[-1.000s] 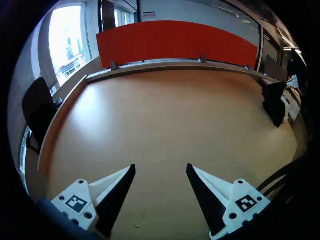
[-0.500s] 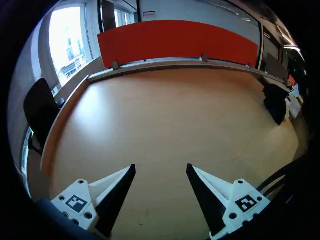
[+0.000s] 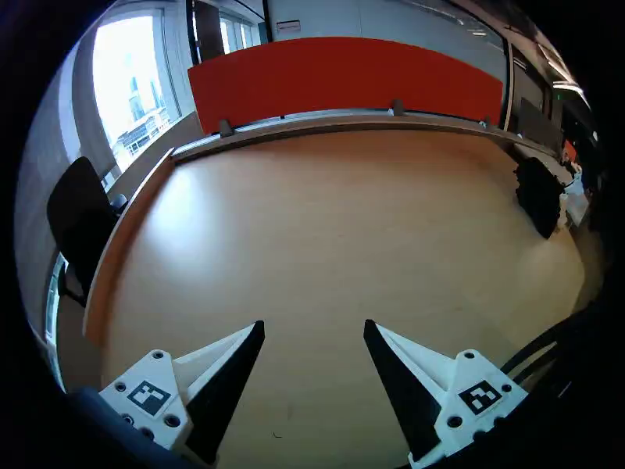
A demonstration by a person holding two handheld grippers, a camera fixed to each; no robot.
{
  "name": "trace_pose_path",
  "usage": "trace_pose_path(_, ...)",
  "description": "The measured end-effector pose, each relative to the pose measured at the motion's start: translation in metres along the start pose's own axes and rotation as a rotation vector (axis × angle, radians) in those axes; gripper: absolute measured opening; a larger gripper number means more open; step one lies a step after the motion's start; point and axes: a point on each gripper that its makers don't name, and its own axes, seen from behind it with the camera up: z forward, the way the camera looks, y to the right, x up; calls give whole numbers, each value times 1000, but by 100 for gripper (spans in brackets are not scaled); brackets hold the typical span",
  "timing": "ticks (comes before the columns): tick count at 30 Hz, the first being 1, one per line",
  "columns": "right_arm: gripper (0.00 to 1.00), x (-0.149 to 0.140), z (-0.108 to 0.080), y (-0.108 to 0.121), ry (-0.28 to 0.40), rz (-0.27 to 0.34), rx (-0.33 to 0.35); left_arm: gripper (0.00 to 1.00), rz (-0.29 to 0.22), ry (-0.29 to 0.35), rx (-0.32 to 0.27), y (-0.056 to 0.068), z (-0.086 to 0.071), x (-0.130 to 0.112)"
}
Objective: Fold towel
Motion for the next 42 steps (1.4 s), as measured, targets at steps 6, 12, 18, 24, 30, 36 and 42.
trace_pose_path(6,4,-9,12,4,-22,38,-1,94,3,-5,8,-1,0,0)
trace_pose_path(12,4,-17,21,4,-45,47,0,94,4,-6,10,0,1,2)
trace_pose_path(18,4,-23,26,3,-60,53,0,94,9,-9,10,1,2,2)
trace_pose_path(24,4,-27,29,3,-71,65,1,94,11,-12,11,2,3,3)
trace_pose_path(30,4,-30,30,3,-74,68,-3,94,12,-12,12,1,3,5)
trace_pose_path(36,5,-28,29,2,-65,71,-3,94,15,-9,12,2,3,7)
trace_pose_path(42,6,-25,24,0,-41,80,-5,94,12,-7,9,2,3,8)
